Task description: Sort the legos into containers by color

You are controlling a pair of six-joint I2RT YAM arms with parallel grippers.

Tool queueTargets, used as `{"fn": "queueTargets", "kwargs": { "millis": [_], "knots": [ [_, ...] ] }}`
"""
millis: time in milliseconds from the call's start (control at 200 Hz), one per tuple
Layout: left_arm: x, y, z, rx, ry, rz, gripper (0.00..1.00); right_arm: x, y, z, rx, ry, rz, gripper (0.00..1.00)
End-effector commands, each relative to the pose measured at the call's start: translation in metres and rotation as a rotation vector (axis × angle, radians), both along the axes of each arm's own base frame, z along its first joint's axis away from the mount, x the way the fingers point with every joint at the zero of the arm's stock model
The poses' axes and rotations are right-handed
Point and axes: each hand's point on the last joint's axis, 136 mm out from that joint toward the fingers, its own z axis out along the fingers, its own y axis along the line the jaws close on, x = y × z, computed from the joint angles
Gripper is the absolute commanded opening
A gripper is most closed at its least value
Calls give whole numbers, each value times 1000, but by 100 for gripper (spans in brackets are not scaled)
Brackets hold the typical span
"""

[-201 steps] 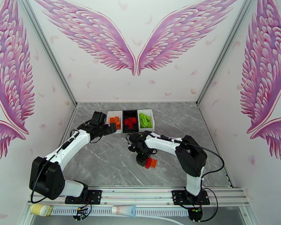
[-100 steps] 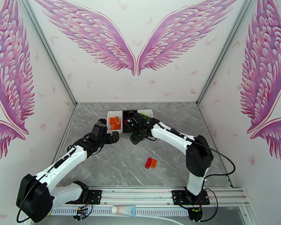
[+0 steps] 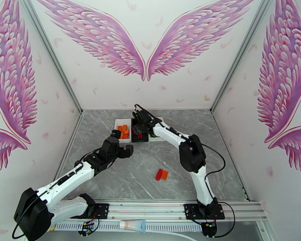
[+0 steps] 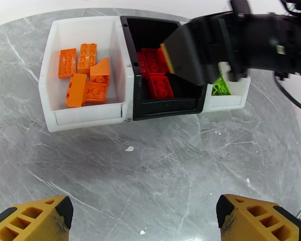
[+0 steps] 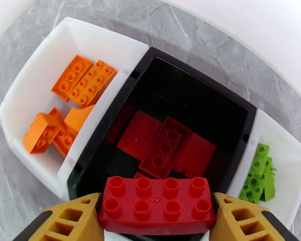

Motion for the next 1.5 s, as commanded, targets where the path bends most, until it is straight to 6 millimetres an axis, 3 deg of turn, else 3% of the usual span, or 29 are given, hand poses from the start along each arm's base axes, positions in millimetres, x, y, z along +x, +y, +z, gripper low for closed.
{"fn": "queueTargets", "kwargs": {
  "millis": [0, 80, 165, 405, 590, 780, 995, 1110, 1299, 1494],
  "knots": [
    [3, 0, 6, 23, -39, -14, 99, 16, 2, 33, 25, -86, -19, 78],
    [5, -2, 10, 35, -63, -34, 99, 9, -2, 40, 26, -89, -9, 89],
    [7, -5, 13, 36, -77, -67, 99, -5, -11, 45, 25, -77, -10, 94],
    [4, -28, 19, 81, -168, -284, 99, -60, -52, 47, 35, -18, -76, 96],
    [-8, -48, 19, 151, -220, -521, 99, -119, -76, 32, -2, 62, -98, 96],
    [-31, -61, 10, 160, -206, -700, 99, -186, -89, 17, -143, 122, 67, 97],
    [-69, -53, 0, 132, -215, -784, 99, -251, -122, -10, -358, 197, 329, 97],
    [-80, -45, -4, 109, -246, -757, 99, -269, -129, -21, -410, 229, 439, 97],
    [-87, -43, -6, 66, -255, -719, 99, -283, -119, -35, -446, 295, 560, 97],
    [-84, -42, -7, 90, -261, -688, 99, -293, -114, -60, -470, 380, 645, 97]
  ]
}}
